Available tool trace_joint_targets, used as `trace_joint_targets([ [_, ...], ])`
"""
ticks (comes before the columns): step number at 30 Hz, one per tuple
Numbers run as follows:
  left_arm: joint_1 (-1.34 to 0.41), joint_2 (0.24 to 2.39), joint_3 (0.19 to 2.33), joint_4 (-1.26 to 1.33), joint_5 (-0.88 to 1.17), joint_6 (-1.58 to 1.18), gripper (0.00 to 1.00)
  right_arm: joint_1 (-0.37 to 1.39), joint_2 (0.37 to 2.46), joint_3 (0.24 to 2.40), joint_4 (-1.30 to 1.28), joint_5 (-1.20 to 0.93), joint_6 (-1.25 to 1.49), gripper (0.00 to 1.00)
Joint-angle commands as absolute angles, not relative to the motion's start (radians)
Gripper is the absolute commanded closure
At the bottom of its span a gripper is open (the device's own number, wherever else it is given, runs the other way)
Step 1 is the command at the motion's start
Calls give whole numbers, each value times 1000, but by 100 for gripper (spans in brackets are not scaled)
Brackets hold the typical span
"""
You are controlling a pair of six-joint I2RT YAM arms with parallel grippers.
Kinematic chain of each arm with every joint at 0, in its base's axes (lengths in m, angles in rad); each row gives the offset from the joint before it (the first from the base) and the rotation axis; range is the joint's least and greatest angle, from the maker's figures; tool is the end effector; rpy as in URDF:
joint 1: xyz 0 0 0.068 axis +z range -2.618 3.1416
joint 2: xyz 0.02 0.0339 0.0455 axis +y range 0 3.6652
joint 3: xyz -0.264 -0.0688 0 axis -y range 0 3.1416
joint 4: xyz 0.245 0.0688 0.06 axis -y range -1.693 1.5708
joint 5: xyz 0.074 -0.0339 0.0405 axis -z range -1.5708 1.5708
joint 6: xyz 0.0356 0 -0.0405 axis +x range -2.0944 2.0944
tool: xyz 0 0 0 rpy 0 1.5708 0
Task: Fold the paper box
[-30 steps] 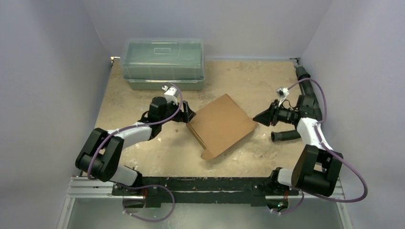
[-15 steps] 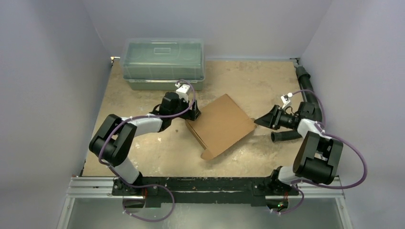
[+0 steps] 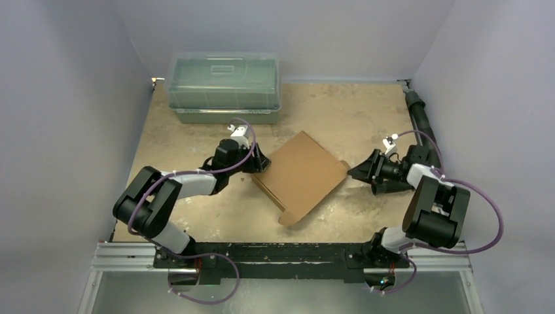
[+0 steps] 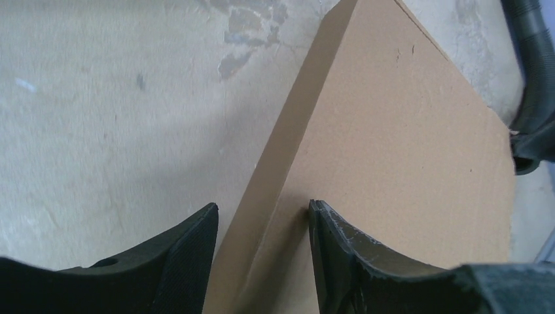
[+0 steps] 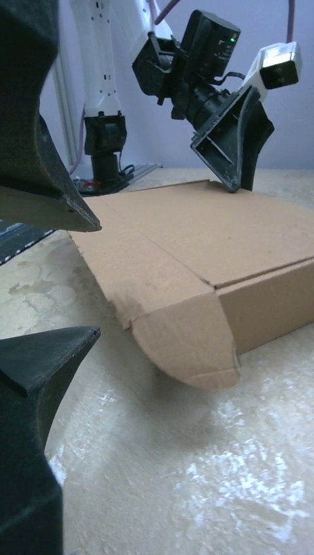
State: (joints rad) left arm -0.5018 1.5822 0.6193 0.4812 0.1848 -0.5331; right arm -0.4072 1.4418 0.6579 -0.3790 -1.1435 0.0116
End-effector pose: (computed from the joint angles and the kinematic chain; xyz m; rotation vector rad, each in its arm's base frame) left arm 0.2676 -0.1543 0.1601 0.0868 2.1470 -0.8155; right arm 0.2306 -0.0642 0.1633 0.1723 2.2309 1.3092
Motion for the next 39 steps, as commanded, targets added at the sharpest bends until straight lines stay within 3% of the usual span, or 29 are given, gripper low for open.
trace_joint_targets([
  [1, -530, 1533, 512, 466, 142, -669, 49, -412, 1495, 660, -439, -1147, -42, 40],
  [8, -636, 1478, 443, 525, 81, -809, 49, -361, 1535, 664, -445, -1196, -77, 27],
  [19, -693, 1465, 420, 594, 78, -902, 49, -265, 1581, 624, -249, -1161, 84, 32],
  [24, -711, 1482, 418, 627, 95, -919, 49, -261, 1600, 612, -181, -1168, 139, 42],
  [33, -718, 1472, 415, 634, 98, -922, 48, -260, 1632, 629, -188, -1140, 129, 77],
  [36, -718, 1455, 416, 628, 111, -916, 44, -260, 1650, 641, -210, -1102, 111, 83],
  [39, -718, 1416, 418, 598, 108, -905, 34, -261, 1677, 658, -234, -1080, 95, 86],
])
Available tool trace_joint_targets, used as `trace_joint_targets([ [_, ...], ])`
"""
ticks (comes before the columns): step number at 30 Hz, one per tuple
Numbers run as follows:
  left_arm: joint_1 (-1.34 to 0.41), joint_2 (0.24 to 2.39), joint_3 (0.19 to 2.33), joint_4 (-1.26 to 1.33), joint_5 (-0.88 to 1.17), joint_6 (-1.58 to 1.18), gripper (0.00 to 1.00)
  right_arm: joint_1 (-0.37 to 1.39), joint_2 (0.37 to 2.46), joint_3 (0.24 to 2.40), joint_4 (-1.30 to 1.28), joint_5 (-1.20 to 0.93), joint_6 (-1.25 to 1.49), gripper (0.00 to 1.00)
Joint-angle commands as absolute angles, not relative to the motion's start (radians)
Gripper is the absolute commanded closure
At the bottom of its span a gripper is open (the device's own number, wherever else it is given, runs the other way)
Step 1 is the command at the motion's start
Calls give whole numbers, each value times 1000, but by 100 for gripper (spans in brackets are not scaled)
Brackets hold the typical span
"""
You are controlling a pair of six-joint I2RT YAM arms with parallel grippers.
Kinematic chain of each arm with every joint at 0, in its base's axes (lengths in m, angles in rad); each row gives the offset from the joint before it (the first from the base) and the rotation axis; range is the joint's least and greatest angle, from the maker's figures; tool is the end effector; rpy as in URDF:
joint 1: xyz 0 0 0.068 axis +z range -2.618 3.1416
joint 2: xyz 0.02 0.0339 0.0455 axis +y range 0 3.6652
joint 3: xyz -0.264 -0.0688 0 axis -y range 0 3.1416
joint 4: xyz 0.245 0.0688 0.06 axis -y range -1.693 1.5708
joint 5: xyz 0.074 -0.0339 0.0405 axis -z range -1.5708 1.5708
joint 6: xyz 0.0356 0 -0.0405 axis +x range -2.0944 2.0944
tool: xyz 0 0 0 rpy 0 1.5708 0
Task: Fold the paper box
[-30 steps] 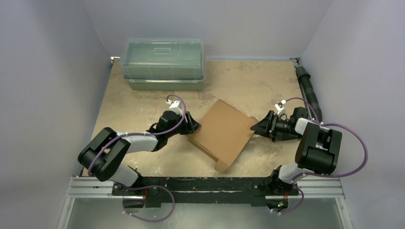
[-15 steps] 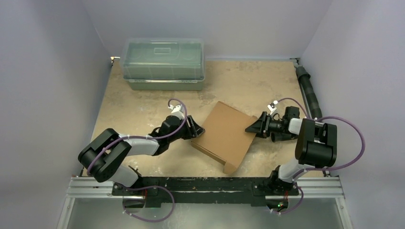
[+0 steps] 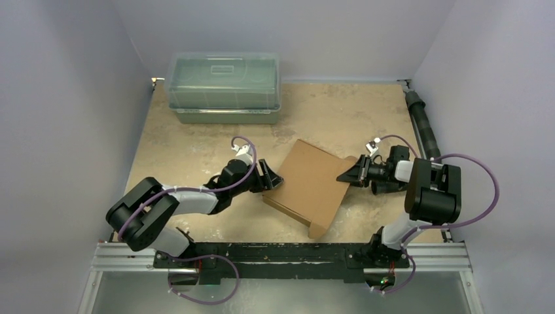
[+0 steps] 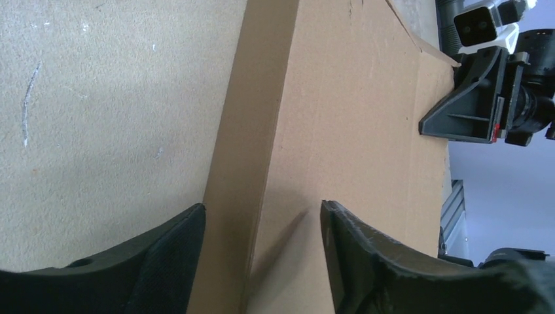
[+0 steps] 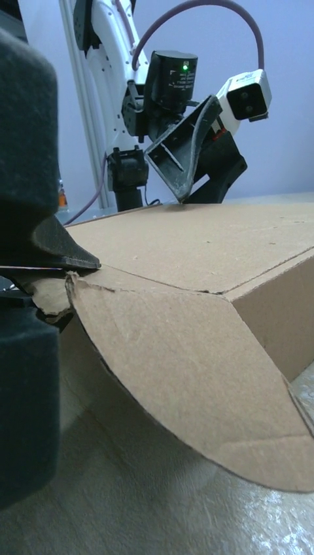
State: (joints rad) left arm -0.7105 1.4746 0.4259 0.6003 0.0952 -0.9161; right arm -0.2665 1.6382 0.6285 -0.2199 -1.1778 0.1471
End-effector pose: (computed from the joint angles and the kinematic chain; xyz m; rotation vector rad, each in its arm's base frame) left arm 0.2005 -0.1770 0.1464 -0.1606 2.2005 -1.0794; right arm 0.2482 -0.0337 0.1188 0.2154 2.3292 1.5256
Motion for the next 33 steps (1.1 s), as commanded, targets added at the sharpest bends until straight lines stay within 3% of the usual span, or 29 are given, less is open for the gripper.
trace_joint_targets([
  [1, -718, 1399, 417, 579, 101, -901, 31, -262, 1687, 664, -242, -1079, 89, 85],
  [4, -717, 1337, 409, 528, 82, -884, 22, -265, 1719, 688, -285, -1100, 58, 80],
  [8, -715, 1273, 396, 479, 78, -866, 16, -278, 1744, 726, -369, -1140, -28, 63],
  [19, -708, 1252, 359, 495, 125, -897, 11, -306, 1723, 751, -478, -1144, -126, 60],
  [25, -700, 1250, 341, 528, 140, -920, 10, -321, 1728, 778, -572, -1189, -216, 44],
  [30, -694, 1259, 327, 564, 153, -938, 10, -360, 1719, 774, -588, -1194, -230, 50],
  [33, -689, 1258, 323, 573, 160, -943, 9, -369, 1711, 762, -567, -1171, -195, 61],
])
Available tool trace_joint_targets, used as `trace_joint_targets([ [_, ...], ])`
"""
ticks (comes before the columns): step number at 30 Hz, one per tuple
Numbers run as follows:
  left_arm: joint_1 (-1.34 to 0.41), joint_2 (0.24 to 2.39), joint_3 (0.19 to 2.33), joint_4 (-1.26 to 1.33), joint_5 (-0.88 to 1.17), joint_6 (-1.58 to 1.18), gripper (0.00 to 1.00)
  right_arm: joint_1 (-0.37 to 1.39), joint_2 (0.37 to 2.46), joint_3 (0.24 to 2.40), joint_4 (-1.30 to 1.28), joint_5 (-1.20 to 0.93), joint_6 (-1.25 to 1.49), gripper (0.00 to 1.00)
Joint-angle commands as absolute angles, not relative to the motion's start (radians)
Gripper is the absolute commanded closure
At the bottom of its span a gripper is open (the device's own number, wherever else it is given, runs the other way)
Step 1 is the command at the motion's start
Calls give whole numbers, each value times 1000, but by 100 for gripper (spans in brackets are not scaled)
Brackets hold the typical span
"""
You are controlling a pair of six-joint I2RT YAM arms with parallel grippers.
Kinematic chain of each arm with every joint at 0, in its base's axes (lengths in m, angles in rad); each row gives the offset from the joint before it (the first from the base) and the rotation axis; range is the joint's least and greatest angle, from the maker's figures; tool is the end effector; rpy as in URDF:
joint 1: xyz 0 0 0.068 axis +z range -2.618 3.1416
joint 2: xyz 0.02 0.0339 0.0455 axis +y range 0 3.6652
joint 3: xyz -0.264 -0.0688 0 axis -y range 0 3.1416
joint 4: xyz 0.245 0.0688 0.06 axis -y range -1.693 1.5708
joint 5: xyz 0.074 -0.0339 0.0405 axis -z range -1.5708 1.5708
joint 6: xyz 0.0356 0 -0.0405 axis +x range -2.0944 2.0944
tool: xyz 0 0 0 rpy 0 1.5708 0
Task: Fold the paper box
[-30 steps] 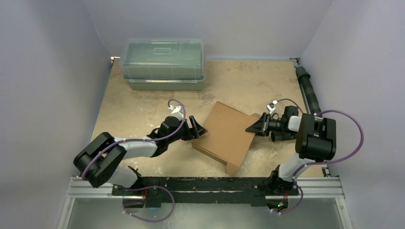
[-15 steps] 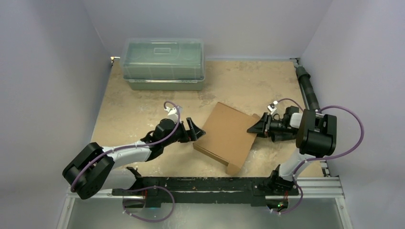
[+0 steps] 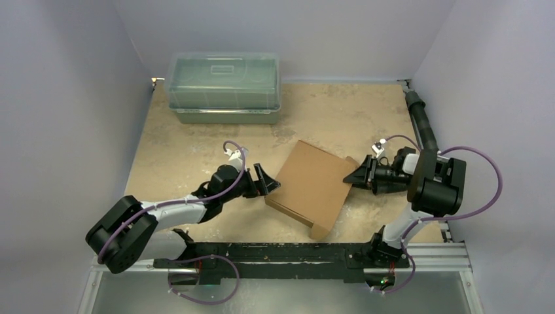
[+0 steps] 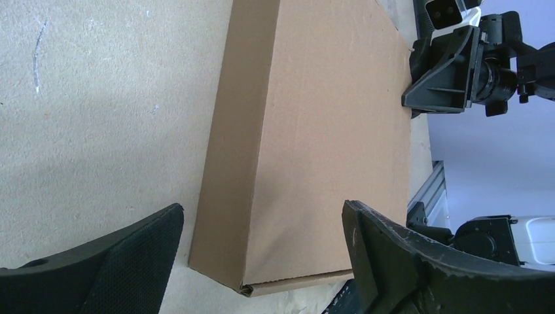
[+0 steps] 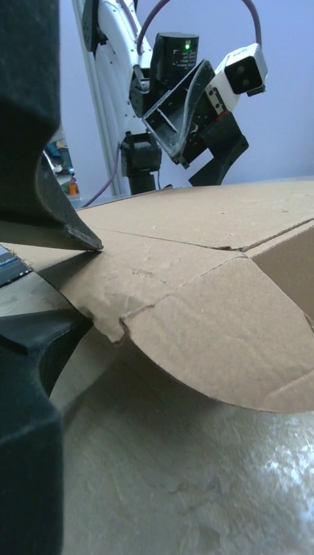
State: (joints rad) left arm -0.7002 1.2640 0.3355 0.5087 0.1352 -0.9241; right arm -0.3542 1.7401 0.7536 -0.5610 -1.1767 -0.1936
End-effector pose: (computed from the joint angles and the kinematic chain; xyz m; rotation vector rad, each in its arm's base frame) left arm 0.1765 -0.1550 0.1604 -0.1488 2.1836 -1.1314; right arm 0.2475 -0.0565 0.1148 0.1723 2.3710 1.5194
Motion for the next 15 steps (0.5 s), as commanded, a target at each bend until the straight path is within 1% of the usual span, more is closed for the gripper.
trace_joint_targets([
  [1, -687, 1257, 321, 575, 163, -945, 9, -369, 1709, 759, -560, -1166, -186, 65],
  [3, -682, 1252, 318, 583, 166, -952, 7, -370, 1710, 758, -555, -1161, -182, 74],
  [5, -676, 1246, 306, 603, 170, -964, 6, -373, 1715, 759, -553, -1159, -180, 85],
  [8, -660, 1246, 288, 631, 185, -976, 5, -387, 1727, 759, -547, -1152, -179, 96],
  [10, -653, 1251, 279, 642, 198, -981, 4, -400, 1734, 759, -542, -1147, -175, 99],
  [15, -643, 1264, 264, 689, 224, -1002, 4, -419, 1743, 752, -526, -1130, -155, 100],
])
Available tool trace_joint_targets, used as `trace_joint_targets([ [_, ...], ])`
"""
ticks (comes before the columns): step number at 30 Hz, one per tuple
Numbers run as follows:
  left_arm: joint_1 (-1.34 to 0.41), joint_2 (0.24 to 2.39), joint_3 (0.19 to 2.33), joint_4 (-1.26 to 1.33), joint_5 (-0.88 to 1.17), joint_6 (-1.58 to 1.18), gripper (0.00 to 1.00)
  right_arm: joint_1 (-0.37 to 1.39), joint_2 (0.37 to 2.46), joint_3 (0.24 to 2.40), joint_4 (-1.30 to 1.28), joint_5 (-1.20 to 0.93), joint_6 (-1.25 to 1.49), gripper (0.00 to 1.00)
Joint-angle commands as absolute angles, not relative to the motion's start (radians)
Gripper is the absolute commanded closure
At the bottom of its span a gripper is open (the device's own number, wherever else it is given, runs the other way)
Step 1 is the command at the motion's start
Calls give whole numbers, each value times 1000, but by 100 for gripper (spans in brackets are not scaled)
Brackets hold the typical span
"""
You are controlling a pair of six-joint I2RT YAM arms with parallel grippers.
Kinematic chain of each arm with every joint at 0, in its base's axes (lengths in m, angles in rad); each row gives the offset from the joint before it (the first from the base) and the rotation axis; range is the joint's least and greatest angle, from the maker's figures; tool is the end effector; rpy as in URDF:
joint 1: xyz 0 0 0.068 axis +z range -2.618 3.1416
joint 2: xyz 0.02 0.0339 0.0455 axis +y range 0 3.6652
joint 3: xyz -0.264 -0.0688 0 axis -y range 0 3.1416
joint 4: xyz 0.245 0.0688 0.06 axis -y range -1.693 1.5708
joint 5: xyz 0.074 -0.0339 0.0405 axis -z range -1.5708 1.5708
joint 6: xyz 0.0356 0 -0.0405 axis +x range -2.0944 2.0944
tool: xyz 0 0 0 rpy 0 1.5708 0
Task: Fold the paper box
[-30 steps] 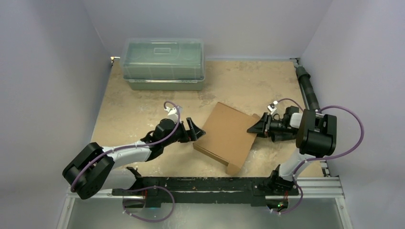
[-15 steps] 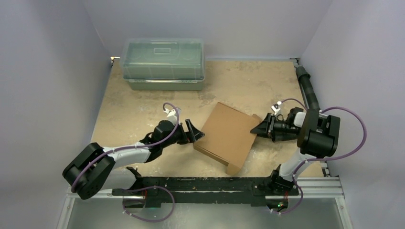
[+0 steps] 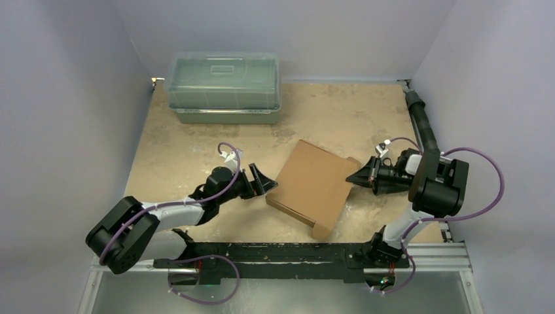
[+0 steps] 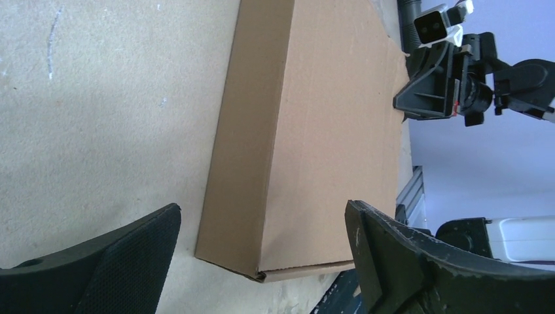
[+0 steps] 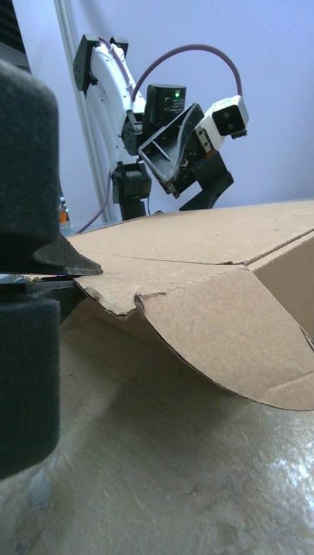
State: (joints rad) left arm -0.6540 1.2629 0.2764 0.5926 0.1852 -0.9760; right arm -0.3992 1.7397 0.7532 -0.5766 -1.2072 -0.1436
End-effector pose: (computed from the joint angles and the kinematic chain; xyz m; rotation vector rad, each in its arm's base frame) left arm 0.1752 -0.1426 0.1520 -0.2155 2.1671 -1.1940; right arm 0.2435 -0.0666 0.1158 0.2944 2.3400 1.5640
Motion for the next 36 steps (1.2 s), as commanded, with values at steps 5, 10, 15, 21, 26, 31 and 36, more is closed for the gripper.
trace_joint_targets([
  [5, -643, 1298, 264, 742, 252, -1026, 4, -426, 1753, 750, -512, -1111, -134, 100],
  [10, -644, 1348, 277, 757, 274, -1034, 4, -431, 1759, 752, -500, -1080, -106, 100],
  [15, -643, 1378, 282, 767, 278, -1040, 4, -439, 1767, 755, -477, -1040, -65, 100],
  [21, -644, 1409, 287, 804, 297, -1053, 4, -440, 1789, 779, -497, -997, -66, 100],
  [26, -644, 1435, 291, 831, 304, -1062, 4, -441, 1821, 818, -530, -996, -90, 100],
  [31, -644, 1458, 294, 851, 311, -1065, 4, -440, 1839, 843, -553, -964, -101, 100],
  [36, -645, 1466, 297, 857, 312, -1063, 4, -437, 1842, 864, -559, -932, -91, 100],
])
